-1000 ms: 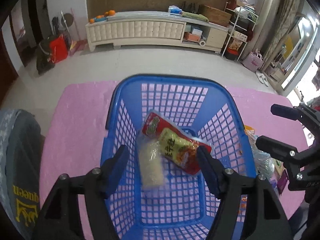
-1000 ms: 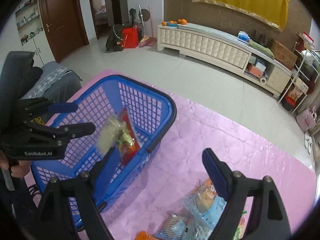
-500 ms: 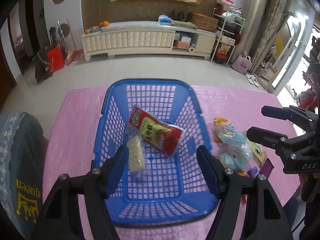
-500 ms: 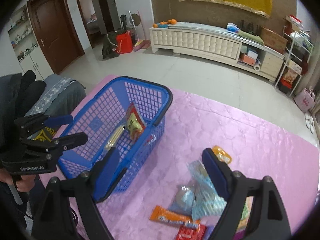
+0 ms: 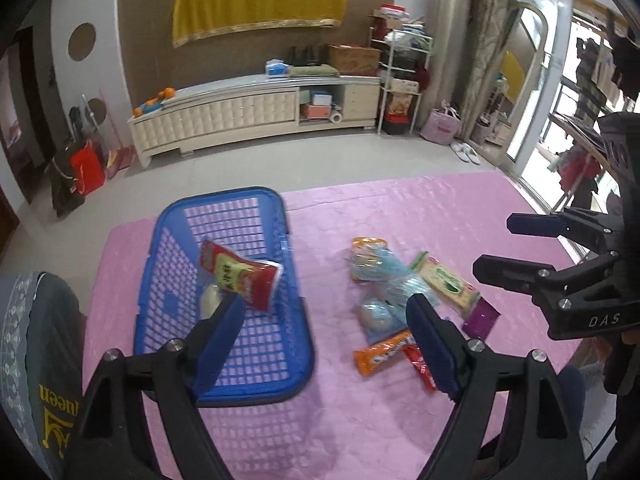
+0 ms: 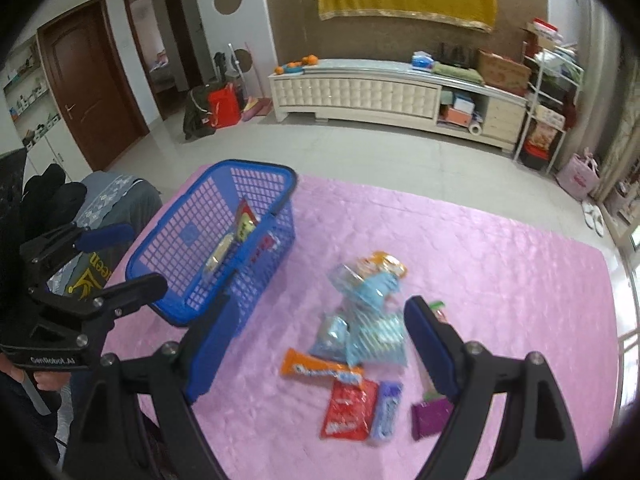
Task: Organize snacks
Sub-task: 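Move the left tool back to the snack pile and grasp a blue-striped bag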
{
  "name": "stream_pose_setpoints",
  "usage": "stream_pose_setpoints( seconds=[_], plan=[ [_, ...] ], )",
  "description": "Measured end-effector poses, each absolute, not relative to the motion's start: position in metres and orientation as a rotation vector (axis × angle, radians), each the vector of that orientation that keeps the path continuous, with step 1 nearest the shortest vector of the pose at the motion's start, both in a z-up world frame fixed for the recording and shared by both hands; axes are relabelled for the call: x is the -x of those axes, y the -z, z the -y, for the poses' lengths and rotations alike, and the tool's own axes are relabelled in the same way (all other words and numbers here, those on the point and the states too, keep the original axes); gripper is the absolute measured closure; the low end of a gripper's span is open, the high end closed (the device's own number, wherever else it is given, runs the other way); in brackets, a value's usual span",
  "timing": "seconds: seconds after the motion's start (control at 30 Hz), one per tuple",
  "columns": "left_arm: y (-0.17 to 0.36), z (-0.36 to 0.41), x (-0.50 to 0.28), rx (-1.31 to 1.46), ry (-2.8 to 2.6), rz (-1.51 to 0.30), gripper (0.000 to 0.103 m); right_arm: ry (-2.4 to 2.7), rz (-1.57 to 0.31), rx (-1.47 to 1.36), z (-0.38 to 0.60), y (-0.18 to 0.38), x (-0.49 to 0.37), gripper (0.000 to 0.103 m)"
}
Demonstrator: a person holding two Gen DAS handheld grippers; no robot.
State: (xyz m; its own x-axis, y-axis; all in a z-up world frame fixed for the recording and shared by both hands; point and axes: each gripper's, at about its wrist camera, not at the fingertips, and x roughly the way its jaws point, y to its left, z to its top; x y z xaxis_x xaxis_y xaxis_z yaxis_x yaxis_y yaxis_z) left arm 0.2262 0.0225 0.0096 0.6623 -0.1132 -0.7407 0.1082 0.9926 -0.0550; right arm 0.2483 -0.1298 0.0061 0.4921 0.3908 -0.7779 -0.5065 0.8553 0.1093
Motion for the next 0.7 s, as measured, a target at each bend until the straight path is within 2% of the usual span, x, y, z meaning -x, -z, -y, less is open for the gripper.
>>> stream_pose_setpoints(
  seconds=[0.47, 0.7],
  plan=[
    [0.014, 0.048, -0.245, -0.021, 0.183, -0.959, 0.022, -0.42, -0.987, 0.027, 0.197, 0.019, -0.244, 0.015],
    [0.035, 0.073, -0.269, -0.011, 0.167, -1.046, 0.022, -0.411, -1.114, -0.089, 0.227, 0.054, -0.261, 0.015]
  ],
)
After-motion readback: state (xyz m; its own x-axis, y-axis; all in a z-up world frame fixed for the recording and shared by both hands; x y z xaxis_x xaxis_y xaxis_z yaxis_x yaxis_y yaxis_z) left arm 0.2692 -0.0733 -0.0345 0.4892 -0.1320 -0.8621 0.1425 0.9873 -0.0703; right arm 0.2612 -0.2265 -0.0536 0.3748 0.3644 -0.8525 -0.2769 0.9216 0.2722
